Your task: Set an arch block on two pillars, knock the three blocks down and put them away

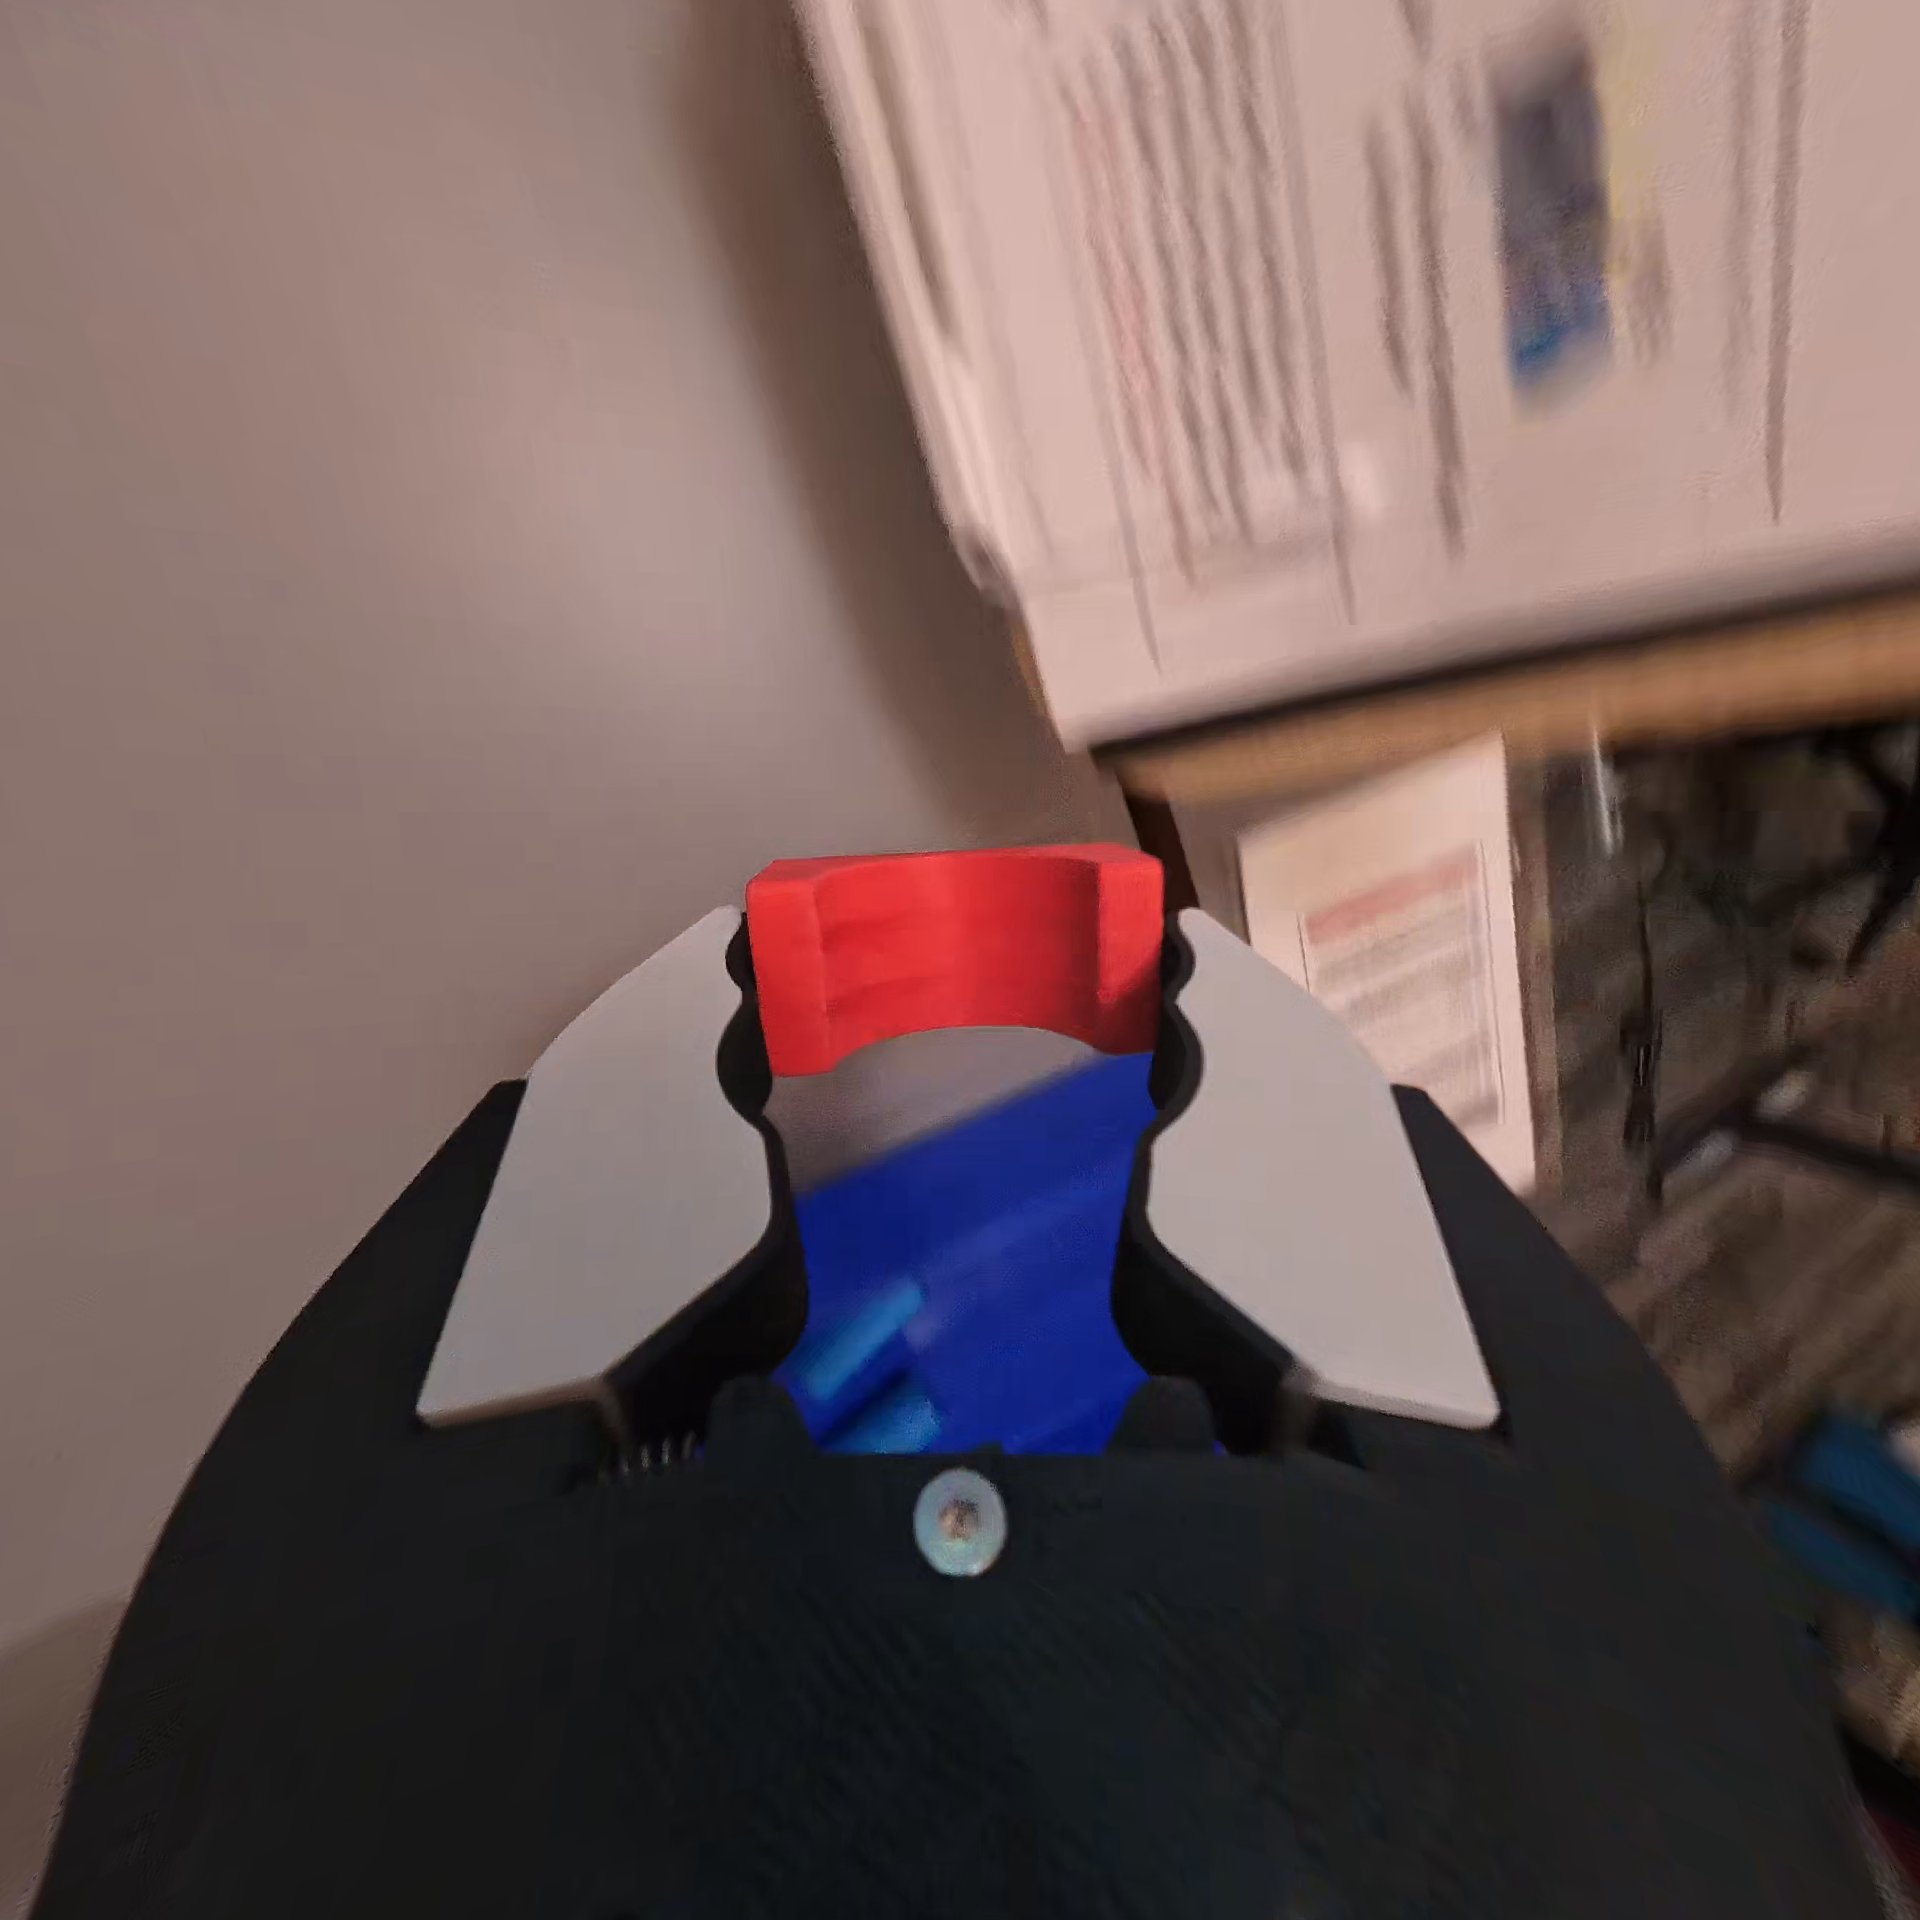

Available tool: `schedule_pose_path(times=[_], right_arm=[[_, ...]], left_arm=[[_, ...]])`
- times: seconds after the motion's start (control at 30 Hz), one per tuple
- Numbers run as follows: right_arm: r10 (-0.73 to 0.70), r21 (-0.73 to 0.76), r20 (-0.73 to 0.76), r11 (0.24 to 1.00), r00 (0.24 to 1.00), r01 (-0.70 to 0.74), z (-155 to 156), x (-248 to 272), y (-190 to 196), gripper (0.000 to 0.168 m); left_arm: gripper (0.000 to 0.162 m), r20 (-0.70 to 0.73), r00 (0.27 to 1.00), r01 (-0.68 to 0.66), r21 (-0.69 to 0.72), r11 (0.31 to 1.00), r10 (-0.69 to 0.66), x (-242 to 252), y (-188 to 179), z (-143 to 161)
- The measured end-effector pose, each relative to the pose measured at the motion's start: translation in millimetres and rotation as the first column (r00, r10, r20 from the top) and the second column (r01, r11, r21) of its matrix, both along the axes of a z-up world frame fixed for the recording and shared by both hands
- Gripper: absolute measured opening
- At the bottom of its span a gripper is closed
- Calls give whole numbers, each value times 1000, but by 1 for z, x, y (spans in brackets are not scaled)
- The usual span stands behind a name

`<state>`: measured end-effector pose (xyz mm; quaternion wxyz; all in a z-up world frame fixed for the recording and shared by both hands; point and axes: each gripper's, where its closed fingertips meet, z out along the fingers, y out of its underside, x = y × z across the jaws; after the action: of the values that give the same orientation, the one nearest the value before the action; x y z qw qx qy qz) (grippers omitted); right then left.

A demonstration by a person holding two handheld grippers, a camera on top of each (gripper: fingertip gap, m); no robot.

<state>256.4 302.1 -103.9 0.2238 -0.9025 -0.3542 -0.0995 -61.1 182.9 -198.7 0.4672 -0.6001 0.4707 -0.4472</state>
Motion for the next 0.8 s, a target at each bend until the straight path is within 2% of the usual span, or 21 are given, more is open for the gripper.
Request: schedule_pose_path(times=[0.07,0.17,0.37,0.53,0.67,0.8], right_arm=[[-175,-3,25,984,984,176,-9,66,-30,73],[-417,-36,-21,909,909,416,-46,138,-73,73],[-649,-95,-66,760,758,643,-114,193,-106,74],[-711,-121,-143,703,689,701,-141,201,-99,74],[-699,-184,-106,713,707,677,-168,196,-106,75],[-660,-143,-95,750,745,646,-165,192,-107,86]], left_arm=[[59,-5,1000,0,7,1000,0,2,0,1],[59,9,1000,7,-7,1000,-7,4,1,4],[58,21,1000,19,-18,1000,-18,10,1,11],[58,-13,1000,22,5,1000,-22,14,-2,11],[59,-36,999,17,4,1000,-17,13,0,8],[62,-53,998,19,7,1000,-19,4,8,12]])
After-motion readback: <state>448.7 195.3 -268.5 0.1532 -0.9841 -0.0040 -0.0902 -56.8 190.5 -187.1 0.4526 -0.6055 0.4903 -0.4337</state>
